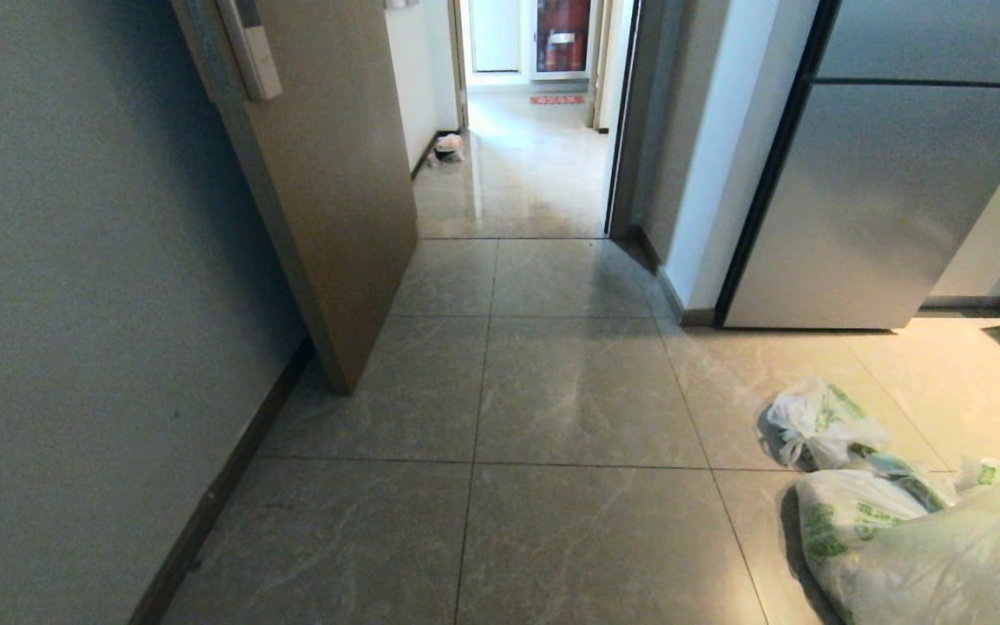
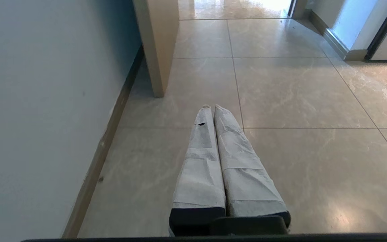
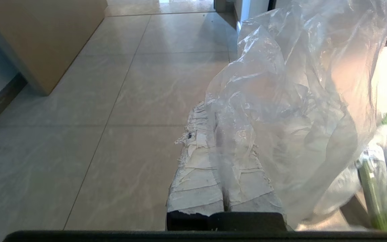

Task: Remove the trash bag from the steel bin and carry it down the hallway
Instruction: Put the trash bag at the door

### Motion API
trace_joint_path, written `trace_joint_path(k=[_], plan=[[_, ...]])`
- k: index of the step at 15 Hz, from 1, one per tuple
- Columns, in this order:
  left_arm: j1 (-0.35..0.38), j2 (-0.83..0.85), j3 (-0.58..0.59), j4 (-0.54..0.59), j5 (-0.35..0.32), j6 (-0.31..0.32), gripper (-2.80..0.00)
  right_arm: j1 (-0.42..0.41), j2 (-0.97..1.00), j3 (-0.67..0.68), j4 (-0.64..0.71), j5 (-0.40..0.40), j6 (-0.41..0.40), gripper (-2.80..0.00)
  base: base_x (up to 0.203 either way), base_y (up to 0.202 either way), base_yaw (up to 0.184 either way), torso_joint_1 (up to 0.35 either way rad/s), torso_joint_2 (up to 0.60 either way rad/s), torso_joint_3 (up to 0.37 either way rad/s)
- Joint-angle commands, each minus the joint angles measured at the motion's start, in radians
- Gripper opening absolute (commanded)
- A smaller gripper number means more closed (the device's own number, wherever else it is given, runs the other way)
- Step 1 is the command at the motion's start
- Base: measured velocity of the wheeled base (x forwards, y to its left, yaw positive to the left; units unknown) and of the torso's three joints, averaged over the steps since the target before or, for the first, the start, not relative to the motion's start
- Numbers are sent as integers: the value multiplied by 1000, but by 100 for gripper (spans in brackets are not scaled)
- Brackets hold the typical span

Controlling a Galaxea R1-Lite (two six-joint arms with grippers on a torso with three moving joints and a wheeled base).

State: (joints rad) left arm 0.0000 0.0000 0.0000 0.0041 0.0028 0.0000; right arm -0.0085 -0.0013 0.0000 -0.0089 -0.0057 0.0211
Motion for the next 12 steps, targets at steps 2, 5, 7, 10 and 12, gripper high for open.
trace_joint_path(k=[2,5,7,10,12], plan=[[0,0,0,0,0,0,-280,0,1,2,0,0,0,-280,191,0,1,0,1,0],[0,0,0,0,0,0,-280,-1,1,2,0,0,0,-280,189,0,1,2,1,3],[0,0,0,0,0,0,-280,1,1,2,0,0,0,-280,192,0,-1,4,-2,2],[0,0,0,0,0,0,-280,1,1,2,0,0,0,-280,192,0,1,2,5,2],[0,0,0,0,0,0,-280,-1,1,2,0,0,0,-280,193,0,-1,2,7,0]])
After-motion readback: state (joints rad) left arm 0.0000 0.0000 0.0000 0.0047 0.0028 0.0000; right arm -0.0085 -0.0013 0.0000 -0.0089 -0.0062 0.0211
